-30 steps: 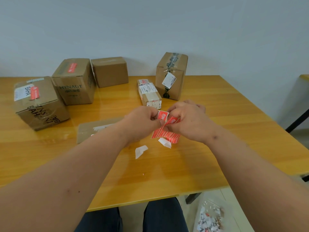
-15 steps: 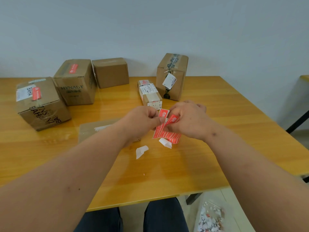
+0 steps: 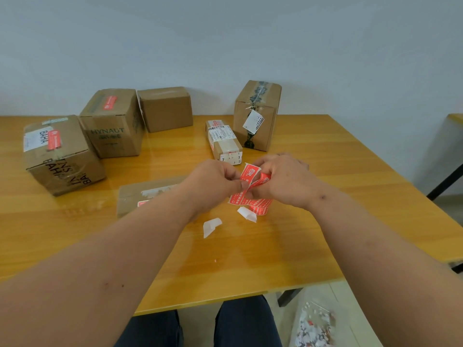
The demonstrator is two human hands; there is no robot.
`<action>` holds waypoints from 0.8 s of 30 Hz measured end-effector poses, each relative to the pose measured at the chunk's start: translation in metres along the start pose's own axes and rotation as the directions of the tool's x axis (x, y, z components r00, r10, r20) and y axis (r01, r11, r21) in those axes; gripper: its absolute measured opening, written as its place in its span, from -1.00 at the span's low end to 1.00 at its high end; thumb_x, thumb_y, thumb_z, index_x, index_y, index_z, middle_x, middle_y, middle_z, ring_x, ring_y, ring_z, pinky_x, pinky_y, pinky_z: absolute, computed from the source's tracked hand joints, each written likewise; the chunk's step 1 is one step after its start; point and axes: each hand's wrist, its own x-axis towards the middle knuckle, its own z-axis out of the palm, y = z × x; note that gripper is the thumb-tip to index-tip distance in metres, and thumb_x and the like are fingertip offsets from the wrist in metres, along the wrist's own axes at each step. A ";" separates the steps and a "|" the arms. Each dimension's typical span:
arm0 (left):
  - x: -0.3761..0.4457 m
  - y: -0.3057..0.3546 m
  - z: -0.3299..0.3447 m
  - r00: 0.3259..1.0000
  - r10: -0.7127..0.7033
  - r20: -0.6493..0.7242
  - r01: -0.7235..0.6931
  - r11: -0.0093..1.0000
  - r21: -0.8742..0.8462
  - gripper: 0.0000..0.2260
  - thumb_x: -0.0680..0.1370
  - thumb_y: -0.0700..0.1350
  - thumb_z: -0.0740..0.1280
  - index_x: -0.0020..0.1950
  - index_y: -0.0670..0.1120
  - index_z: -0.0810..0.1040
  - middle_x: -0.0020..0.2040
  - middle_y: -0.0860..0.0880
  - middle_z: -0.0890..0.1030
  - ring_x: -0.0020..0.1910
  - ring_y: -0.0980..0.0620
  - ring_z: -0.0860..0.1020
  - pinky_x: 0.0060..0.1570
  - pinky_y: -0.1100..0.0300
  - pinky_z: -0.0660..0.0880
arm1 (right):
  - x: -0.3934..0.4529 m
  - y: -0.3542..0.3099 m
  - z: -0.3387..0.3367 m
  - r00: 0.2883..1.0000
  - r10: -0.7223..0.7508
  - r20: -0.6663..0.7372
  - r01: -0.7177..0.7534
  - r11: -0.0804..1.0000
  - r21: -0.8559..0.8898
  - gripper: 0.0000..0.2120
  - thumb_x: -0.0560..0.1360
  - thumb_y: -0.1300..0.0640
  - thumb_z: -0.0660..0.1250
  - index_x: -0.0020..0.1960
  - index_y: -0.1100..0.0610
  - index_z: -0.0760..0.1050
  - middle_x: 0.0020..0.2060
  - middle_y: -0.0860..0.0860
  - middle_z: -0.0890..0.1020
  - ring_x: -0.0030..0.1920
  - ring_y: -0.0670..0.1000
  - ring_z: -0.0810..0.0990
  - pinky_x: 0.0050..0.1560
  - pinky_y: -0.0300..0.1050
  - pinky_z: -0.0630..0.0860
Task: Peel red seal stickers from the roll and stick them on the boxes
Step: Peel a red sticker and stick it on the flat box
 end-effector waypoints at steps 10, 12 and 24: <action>0.004 -0.001 0.001 0.998 -0.056 -0.002 0.056 0.998 -0.036 -0.88 0.56 -0.07 0.39 -0.08 -0.09 0.66 -0.09 -0.07 0.70 0.02 -0.07 0.64 0.13 -0.03 0.56 | -0.004 0.000 0.006 0.989 -0.106 -0.104 0.099 0.992 -0.073 -0.90 0.36 -0.11 0.47 -0.27 -0.13 0.61 0.01 -0.32 0.51 0.23 -0.08 0.26 0.17 0.04 0.10; 0.005 -0.002 0.000 0.998 -0.059 -0.008 0.058 0.997 -0.057 -0.88 0.55 -0.06 0.39 -0.09 -0.09 0.66 -0.11 -0.06 0.71 -0.01 -0.03 0.65 0.10 0.02 0.55 | -0.004 0.001 0.007 0.989 -0.100 -0.109 0.092 0.993 -0.078 -0.86 0.34 -0.15 0.46 -0.24 -0.10 0.63 0.01 -0.32 0.50 0.24 -0.08 0.26 0.18 0.04 0.10; 0.004 -0.002 -0.005 1.000 -0.006 0.018 0.005 1.000 0.023 -0.95 0.50 -0.13 0.45 -0.07 -0.09 0.67 -0.07 -0.04 0.71 0.03 -0.02 0.64 0.08 0.04 0.57 | -0.003 -0.005 0.008 0.995 -0.087 -0.057 0.079 0.987 -0.138 -0.91 0.37 -0.17 0.44 -0.16 -0.21 0.64 0.03 -0.34 0.49 0.27 -0.09 0.24 0.26 0.11 0.12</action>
